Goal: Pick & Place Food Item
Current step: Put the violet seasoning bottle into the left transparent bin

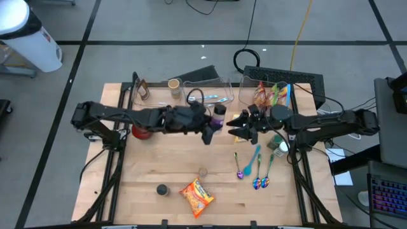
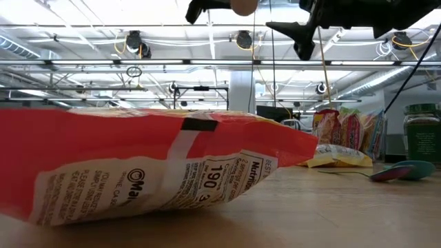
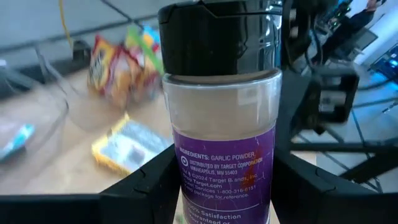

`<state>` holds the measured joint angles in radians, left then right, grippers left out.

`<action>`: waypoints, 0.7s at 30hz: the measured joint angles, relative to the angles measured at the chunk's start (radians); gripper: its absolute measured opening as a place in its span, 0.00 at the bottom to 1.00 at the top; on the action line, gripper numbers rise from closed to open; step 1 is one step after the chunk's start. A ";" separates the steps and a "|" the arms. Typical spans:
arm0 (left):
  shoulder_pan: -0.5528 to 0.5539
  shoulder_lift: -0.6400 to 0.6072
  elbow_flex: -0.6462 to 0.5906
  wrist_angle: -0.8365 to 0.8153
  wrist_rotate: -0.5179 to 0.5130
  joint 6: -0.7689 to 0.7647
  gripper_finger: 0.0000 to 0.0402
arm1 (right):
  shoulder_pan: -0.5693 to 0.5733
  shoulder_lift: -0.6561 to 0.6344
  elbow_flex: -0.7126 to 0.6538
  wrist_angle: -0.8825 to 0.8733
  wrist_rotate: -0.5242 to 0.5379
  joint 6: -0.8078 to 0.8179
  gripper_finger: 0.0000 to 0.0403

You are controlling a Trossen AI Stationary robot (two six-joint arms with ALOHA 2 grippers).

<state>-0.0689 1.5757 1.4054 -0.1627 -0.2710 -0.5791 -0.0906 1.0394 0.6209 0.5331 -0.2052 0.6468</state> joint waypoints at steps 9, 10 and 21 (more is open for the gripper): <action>0.019 0.009 0.012 0.075 0.000 0.054 0.52 | 0.000 0.057 0.000 0.171 0.043 0.000 0.68; 0.019 0.010 0.012 0.081 0.000 0.058 0.52 | 0.000 0.065 0.000 0.177 0.047 0.001 0.68; 0.018 0.011 0.012 0.135 0.008 0.087 0.52 | 0.000 0.121 0.000 0.316 0.047 0.023 0.67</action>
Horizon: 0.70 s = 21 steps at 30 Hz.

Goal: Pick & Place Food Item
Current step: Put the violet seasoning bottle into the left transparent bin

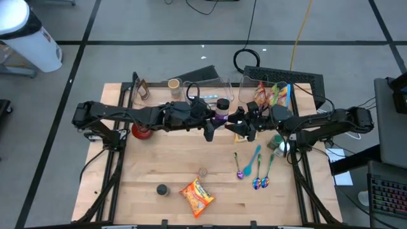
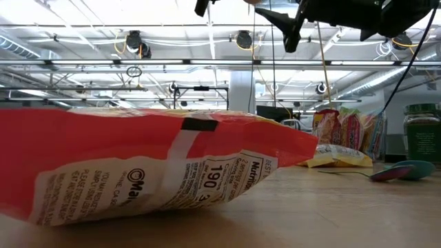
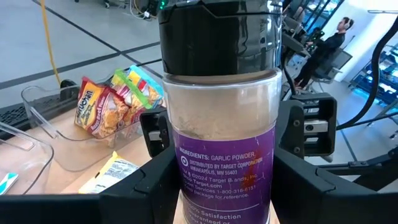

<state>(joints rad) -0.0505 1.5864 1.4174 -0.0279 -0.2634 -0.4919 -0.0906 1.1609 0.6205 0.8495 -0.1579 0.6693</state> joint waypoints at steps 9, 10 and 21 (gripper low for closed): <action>0.020 0.015 0.001 0.026 0.002 -0.007 0.52 | 0.000 -0.001 0.000 0.031 -0.022 0.000 0.66; 0.024 0.019 0.001 0.039 0.006 -0.008 0.52 | 0.000 0.000 0.000 0.031 -0.023 0.001 0.66; 0.045 0.084 0.001 0.136 0.089 -0.040 0.52 | 0.000 0.001 -0.001 0.009 -0.053 0.011 0.66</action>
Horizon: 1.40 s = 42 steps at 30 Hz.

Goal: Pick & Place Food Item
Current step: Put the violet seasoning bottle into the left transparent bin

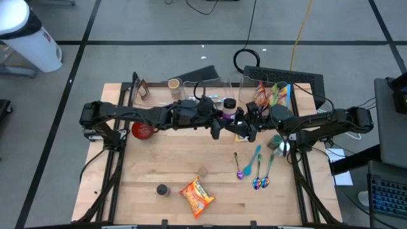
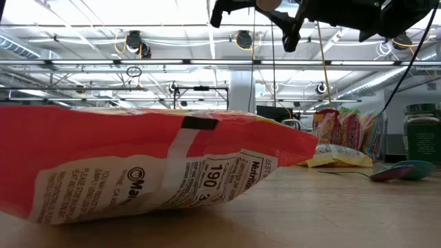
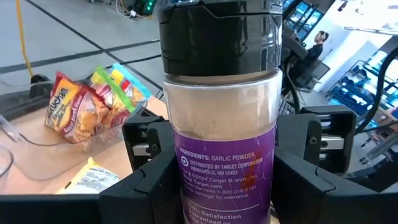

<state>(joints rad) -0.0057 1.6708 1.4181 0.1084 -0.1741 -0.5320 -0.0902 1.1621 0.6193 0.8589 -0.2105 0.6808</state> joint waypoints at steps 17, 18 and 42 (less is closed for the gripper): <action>0.008 0.004 -0.001 -0.006 0.028 0.003 0.52 | -0.001 -0.001 0.000 -0.046 -0.024 -0.007 0.49; 0.008 0.004 -0.001 -0.005 0.027 0.005 0.52 | 0.000 -0.001 0.000 -0.046 -0.024 -0.008 0.48; 0.071 0.003 -0.001 0.016 0.228 -0.063 0.66 | 0.001 -0.001 0.001 -0.052 -0.046 -0.015 0.47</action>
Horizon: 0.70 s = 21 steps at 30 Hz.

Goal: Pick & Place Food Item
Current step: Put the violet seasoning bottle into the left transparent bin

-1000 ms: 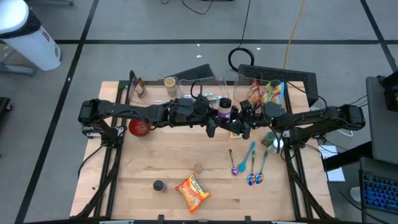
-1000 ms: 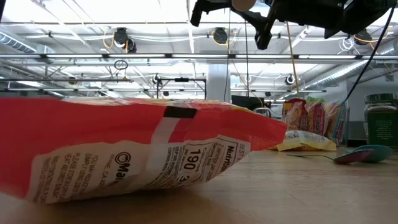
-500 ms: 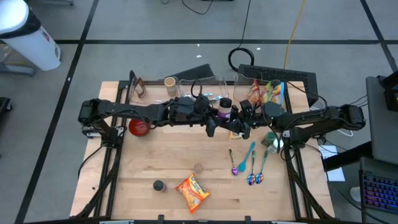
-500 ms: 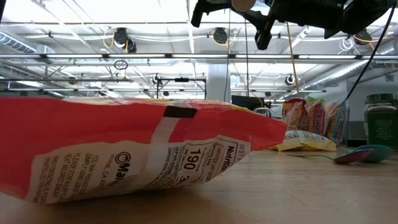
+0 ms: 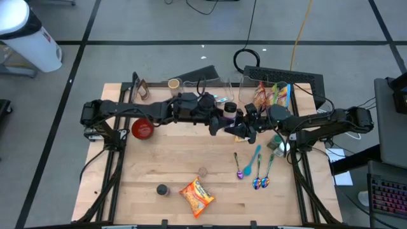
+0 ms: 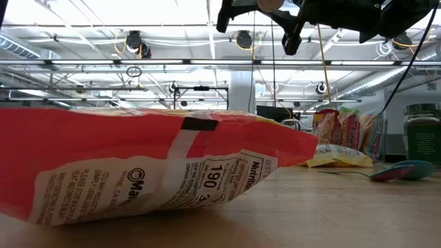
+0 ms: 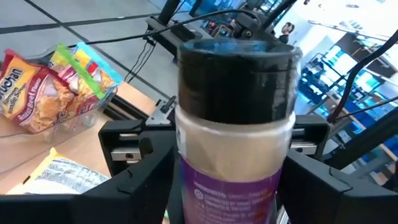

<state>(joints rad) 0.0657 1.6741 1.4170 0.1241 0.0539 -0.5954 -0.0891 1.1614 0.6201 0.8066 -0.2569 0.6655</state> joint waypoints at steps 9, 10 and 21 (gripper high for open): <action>0.021 -0.008 0.002 0.017 0.084 -0.017 0.73 | 0.000 0.000 0.000 -0.014 -0.016 0.000 0.47; 0.024 -0.008 0.013 0.001 0.094 -0.016 0.74 | 0.000 0.000 0.000 -0.025 -0.024 0.001 0.47; 0.068 -0.009 0.231 -0.382 0.182 0.082 0.74 | 0.000 -0.001 0.002 -0.115 -0.087 0.000 0.47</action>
<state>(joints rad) 0.1333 1.6652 1.6481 -0.2578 0.2362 -0.5130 -0.0887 1.1603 0.6216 0.6914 -0.3435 0.6654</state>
